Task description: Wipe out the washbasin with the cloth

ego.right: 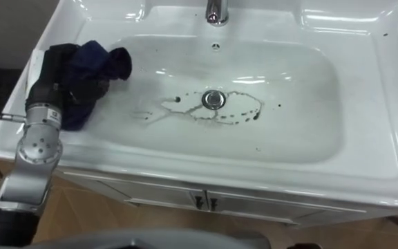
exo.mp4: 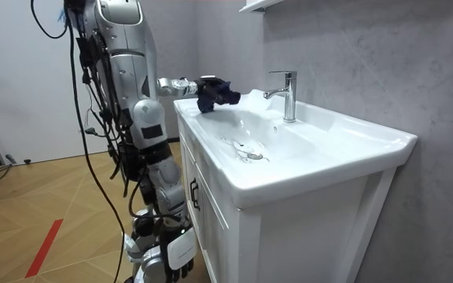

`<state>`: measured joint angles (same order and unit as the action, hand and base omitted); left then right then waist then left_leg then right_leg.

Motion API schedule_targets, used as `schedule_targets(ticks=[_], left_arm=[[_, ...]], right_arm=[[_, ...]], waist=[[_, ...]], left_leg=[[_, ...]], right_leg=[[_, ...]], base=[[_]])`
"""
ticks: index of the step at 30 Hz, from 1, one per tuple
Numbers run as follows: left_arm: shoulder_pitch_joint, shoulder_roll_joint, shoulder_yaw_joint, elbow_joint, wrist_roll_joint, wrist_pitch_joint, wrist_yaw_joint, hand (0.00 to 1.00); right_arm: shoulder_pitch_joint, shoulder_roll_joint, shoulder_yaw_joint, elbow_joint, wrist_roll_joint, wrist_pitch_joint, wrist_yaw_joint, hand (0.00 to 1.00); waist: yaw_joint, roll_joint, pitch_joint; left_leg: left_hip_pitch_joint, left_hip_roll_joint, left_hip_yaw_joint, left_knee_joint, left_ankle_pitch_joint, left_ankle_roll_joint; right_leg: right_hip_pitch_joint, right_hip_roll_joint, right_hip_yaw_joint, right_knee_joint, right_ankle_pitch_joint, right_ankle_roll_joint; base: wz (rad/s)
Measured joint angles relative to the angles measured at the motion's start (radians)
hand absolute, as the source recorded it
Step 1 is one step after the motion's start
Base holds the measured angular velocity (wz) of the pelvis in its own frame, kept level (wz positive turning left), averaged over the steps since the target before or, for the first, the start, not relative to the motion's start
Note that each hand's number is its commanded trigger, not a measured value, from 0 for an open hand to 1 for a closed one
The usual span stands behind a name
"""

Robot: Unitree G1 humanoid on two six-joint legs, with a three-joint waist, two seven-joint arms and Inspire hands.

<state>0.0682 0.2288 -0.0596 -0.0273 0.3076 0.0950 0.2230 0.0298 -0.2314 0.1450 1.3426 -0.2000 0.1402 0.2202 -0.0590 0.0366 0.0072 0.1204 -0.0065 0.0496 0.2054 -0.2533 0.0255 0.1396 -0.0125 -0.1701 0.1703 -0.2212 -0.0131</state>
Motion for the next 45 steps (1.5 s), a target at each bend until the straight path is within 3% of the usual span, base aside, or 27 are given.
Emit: schedule_targets(ticks=[8, 13, 19, 23, 29, 40, 45], left_arm=[[0.0, 0.002, -0.024, -0.023, 0.01, -0.015, 0.01, 1.0], [-0.001, 0.003, -0.024, -0.026, 0.011, -0.015, 0.012, 1.0], [-0.002, 0.004, -0.033, -0.012, 0.074, -0.013, 0.012, 1.0], [-0.001, 0.003, -0.044, 0.022, 0.121, -0.007, 0.003, 1.0], [-0.019, 0.003, -0.067, 0.114, 0.199, -0.004, -0.025, 1.0], [-0.076, 0.008, -0.114, 0.268, 0.323, 0.03, -0.108, 1.0], [-0.081, 0.008, -0.141, 0.319, 0.342, 0.037, -0.152, 1.0]], right_arm=[[0.0, 0.0, 0.02, -0.001, 0.023, -0.017, 0.0, 0.0], [0.004, 0.001, 0.02, 0.02, 0.038, -0.016, 0.0, 0.0], [0.024, 0.001, 0.018, 0.02, 0.036, -0.007, -0.021, 0.0], [0.026, 0.001, 0.018, 0.02, 0.036, -0.007, -0.025, 0.0], [0.021, 0.002, 0.018, 0.021, 0.034, -0.006, -0.025, 0.0], [0.031, 0.004, 0.018, 0.02, 0.035, 0.027, 0.011, 0.0], [0.031, 0.004, 0.017, 0.015, 0.032, 0.036, 0.011, 0.0]], waist=[[-0.018, -0.006, 0.0078], [-0.022, -0.002, 0.0078], [-0.032, 0.023, 0.0081], [-0.045, 0.032, 0.0138], [-0.054, 0.033, 0.0132], [-0.086, 0.017, 0.0113], [-0.099, 0.02, 0.0045]], left_leg=[[-0.012, -0.004, -0.01, 0.001, 0.0, 0.0], [-0.022, -0.005, -0.011, 0.002, 0.0, 0.0], [-0.016, -0.005, -0.008, 0.001, 0.0, 0.0], [-0.006, -0.005, 0.001, 0.0, 0.0, 0.0], [-0.007, 0.002, 0.03, 0.0, 0.0, 0.0], [-0.008, -0.002, 0.033, -0.002, 0.0, 0.0], [-0.006, 0.0, 0.046, -0.002, 0.0, 0.0]], right_leg=[[-0.01, 0.001, 0.0, 0.0, 0.0, 0.0], [-0.02, 0.0, 0.003, 0.001, 0.0, 0.0], [-0.014, -0.001, 0.004, 0.002, 0.002, 0.001], [-0.013, 0.0, 0.006, 0.004, 0.002, 0.001], [-0.025, 0.0, 0.021, 0.018, 0.001, 0.001], [-0.023, 0.002, 0.038, 0.016, 0.001, 0.002], [-0.028, 0.004, 0.052, 0.015, 0.001, 0.002]], base=[[0.02], [0.0], [0.0], [-0.02], [-0.11], [-0.02], [-0.08]])
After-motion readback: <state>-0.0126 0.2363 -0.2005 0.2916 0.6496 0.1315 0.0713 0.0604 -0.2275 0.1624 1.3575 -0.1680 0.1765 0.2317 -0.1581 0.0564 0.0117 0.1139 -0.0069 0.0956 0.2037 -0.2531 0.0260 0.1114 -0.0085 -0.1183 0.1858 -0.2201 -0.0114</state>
